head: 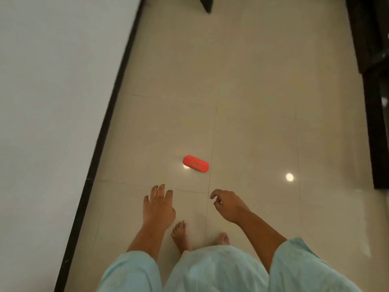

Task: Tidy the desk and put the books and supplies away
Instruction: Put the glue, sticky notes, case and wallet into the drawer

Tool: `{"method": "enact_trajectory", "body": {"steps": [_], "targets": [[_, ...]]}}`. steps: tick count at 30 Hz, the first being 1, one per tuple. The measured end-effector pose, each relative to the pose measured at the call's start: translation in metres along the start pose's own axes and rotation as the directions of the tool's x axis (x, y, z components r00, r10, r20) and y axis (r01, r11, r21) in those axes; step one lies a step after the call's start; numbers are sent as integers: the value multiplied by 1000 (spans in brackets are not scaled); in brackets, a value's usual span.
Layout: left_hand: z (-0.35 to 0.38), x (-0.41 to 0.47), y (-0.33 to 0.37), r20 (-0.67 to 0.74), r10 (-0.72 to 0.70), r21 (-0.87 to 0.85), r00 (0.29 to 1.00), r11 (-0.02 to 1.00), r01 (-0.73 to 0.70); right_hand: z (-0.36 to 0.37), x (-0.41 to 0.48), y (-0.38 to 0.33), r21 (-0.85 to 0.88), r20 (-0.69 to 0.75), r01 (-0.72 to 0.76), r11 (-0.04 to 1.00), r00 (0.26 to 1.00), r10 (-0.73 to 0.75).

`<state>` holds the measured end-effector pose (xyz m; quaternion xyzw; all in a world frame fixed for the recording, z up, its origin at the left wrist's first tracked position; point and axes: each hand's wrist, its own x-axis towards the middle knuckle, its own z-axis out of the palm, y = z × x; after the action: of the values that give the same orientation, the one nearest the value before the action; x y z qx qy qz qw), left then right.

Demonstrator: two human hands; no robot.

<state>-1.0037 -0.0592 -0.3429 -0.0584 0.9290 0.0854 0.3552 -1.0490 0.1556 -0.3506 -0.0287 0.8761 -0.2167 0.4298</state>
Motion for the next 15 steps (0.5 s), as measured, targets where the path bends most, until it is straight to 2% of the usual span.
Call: {"method": "enact_trajectory", "body": {"steps": [5,11,15], "targets": [[25,64,36,44,117,107,992,987,-121,25,10,79,166,-17,-180,970,983,185],[74,158,66,81,179,227,980,954,-193,79,36,200,288,33,-388,875,918,396],[119,244,78,74,210,320,975,921,-223,128,79,273,331,24,-450,830,883,469]]}}
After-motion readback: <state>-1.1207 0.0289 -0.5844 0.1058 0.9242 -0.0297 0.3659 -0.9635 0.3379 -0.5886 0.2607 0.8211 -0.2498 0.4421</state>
